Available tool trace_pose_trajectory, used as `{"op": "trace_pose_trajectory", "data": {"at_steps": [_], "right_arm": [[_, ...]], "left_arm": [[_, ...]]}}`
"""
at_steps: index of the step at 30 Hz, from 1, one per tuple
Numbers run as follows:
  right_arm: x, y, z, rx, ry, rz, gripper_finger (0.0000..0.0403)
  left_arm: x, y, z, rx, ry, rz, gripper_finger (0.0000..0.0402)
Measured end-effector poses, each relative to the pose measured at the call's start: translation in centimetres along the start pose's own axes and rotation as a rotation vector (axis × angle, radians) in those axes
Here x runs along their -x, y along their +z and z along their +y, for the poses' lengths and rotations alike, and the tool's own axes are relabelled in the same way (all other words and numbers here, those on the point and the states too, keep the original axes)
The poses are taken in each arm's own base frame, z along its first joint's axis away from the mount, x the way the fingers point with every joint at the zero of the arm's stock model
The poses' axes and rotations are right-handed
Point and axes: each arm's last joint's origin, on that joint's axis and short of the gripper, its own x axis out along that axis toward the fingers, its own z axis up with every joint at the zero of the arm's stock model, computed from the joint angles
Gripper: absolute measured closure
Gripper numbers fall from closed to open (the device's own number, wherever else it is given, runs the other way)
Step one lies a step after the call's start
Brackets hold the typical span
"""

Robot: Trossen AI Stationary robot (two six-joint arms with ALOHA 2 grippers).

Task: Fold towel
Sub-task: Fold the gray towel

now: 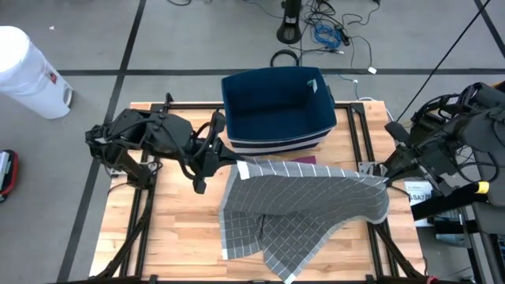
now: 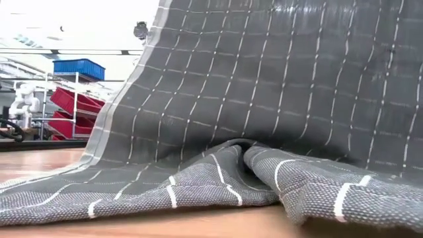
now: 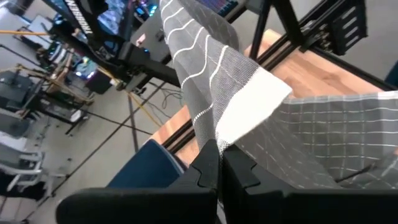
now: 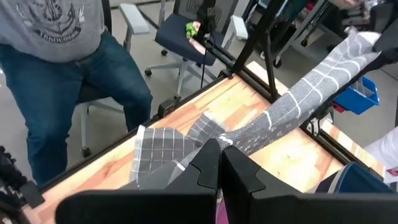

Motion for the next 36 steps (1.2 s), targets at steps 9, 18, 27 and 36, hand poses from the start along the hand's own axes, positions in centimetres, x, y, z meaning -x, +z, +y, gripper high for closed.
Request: {"op": "trace_pose_trajectory", "data": {"at_steps": [9, 18, 27, 36], "right_arm": [[-0.2, -2.7, 0.5, -0.027, 0.012, -0.079, 0.0403], [-2.2, -6.8, 1.7, -0.039, 0.017, -0.137, 0.0403], [-4.2, -10.8, 2.9, -0.049, 0.024, -0.191, 0.0403], [-6.0, -13.3, 3.9, -0.060, 0.034, -0.218, 0.0403]], "left_arm": [[-0.2, -0.7, 0.3, 0.030, -0.085, -0.014, 0.0401], [-0.7, -1.7, 0.9, 0.071, -0.217, -0.045, 0.0401], [-2.3, -3.4, 1.1, 0.103, -0.269, 0.036, 0.0401], [-5.7, -6.4, 1.1, 0.134, -0.379, 0.076, 0.0401]]}}
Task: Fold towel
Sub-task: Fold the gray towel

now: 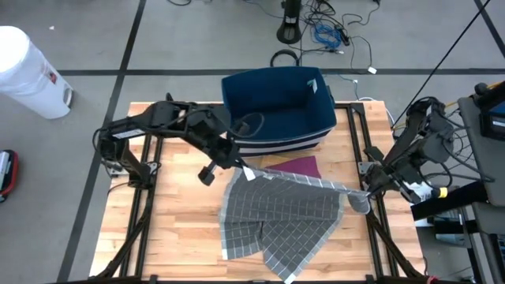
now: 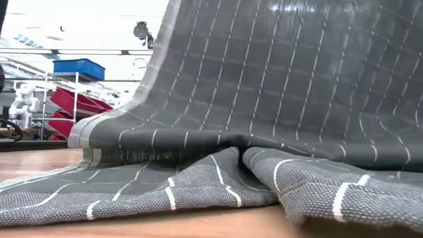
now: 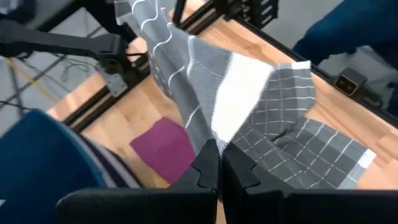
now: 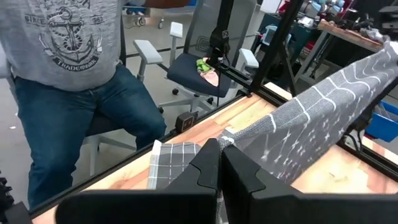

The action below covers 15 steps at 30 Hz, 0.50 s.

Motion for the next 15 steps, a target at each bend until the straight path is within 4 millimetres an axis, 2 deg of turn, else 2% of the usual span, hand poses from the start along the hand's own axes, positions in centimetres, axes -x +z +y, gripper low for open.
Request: {"op": "trace_pose_trajectory", "data": {"at_steps": [15], "right_arm": [[-2.0, -3.5, 1.0, 0.005, -0.013, -0.035, 0.0403]], "left_arm": [[-6.2, -4.4, 1.4, -0.018, -0.157, -0.061, 0.0401]]}}
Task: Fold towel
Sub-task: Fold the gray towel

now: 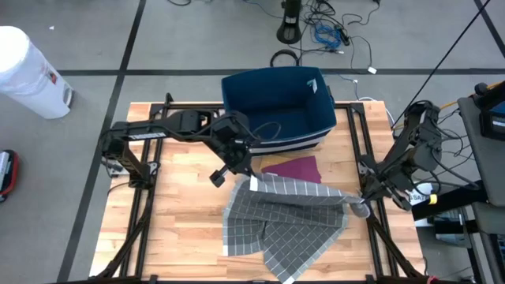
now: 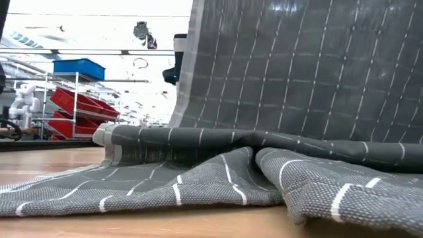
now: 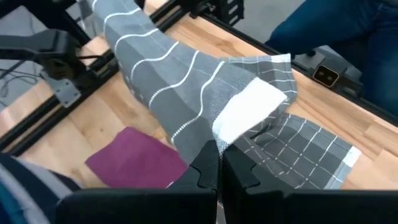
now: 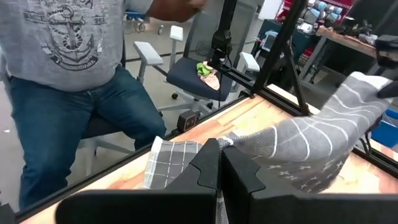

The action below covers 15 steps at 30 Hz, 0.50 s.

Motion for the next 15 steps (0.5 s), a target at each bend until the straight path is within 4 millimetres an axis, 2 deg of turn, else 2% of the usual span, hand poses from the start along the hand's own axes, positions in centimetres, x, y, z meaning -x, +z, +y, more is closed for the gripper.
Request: {"op": "trace_pose_trajectory", "data": {"at_steps": [8, 15], "right_arm": [[-0.8, -2.3, 0.4, -0.081, -0.054, -0.029, 0.0403], [-2.8, -4.4, 1.3, -0.098, -0.064, -0.053, 0.0403]], "left_arm": [[-2.4, -4.5, 1.3, 0.068, -0.057, -0.012, 0.0401], [-4.4, -8.3, 1.7, 0.112, -0.088, -0.034, 0.0401]]}}
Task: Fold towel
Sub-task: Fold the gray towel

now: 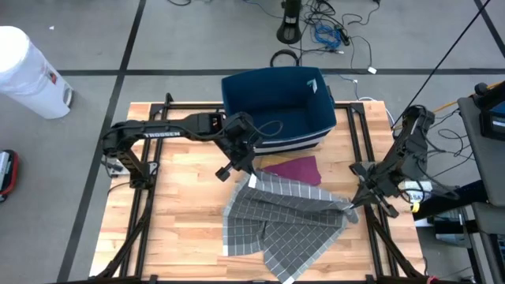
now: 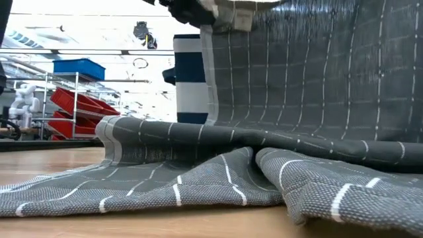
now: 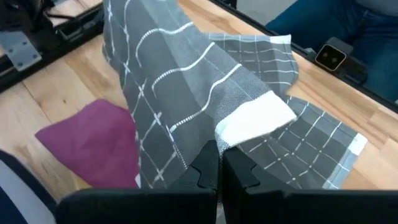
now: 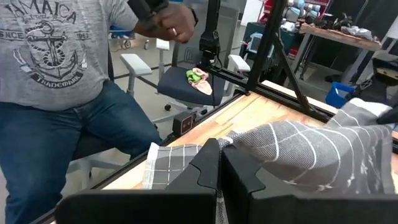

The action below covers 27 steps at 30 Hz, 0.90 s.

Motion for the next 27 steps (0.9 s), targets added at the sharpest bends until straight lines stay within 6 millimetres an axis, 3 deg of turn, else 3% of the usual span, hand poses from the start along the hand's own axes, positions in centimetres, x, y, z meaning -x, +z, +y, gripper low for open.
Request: {"op": "trace_pose_trajectory", "data": {"at_steps": [16, 22, 27], "right_arm": [[-3.2, -6.2, 0.5, -0.244, -0.130, 0.047, 0.0403], [-3.8, -7.6, 0.7, -0.230, -0.133, 0.045, 0.0403], [-3.7, -7.9, 0.6, -0.213, -0.183, 0.042, 0.0401]], "left_arm": [[-2.1, -4.6, 0.0, 0.008, -0.064, -0.089, 0.0401], [-3.6, -9.2, -0.3, 0.245, -0.108, 0.005, 0.0399], [-3.3, -10.9, -0.1, 0.286, -0.064, -0.055, 0.0384]]}}
